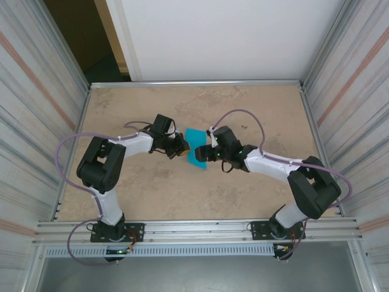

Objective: Fold a paper plane with a square sheet of paper (pick it up from the middle)
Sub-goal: Third fold the triangle at the center of the table.

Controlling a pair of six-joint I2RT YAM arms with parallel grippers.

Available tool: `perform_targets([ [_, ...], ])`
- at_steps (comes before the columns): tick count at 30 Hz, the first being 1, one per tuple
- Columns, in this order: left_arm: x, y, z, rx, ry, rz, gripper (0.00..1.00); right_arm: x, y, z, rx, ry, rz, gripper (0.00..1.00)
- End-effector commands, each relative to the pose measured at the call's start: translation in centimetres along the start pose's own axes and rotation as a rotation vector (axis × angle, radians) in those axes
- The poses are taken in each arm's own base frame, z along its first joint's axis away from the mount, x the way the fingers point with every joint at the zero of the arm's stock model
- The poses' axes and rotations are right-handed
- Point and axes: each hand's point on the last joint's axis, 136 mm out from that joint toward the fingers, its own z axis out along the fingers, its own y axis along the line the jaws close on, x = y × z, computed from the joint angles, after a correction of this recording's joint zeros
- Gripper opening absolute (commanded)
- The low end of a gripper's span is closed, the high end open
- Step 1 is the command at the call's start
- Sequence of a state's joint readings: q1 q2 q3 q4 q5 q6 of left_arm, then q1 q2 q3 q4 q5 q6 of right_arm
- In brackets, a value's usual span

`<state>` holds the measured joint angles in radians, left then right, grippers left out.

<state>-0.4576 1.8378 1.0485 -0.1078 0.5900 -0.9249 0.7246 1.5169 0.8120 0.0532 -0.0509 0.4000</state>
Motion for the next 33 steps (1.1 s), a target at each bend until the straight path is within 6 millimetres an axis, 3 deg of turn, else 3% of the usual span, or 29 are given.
perform_targets([
  [1,-0.5,-0.9,-1.1,0.03,-0.039,-0.032,0.01,-1.4,0.0,-0.3,0.07,-0.134,-0.174,0.76],
  [10,-0.4,-0.7,-1.1,0.014,-0.023,-0.044,0.01,1.5,4.1,1.2,-0.047,-0.16,-0.5,0.8],
  [18,-0.3,-0.8,-1.0,0.02,-0.007,-0.047,0.01,2.8,3.3,3.2,-0.012,-0.142,-0.598,0.78],
  [22,0.0,-0.6,-1.0,0.012,0.002,-0.046,0.02,3.0,2.8,3.7,0.021,-0.129,-0.656,0.69],
  [33,0.1,-0.2,-0.8,0.004,0.006,-0.049,0.02,0.9,3.0,2.1,0.022,-0.204,-0.627,0.58],
])
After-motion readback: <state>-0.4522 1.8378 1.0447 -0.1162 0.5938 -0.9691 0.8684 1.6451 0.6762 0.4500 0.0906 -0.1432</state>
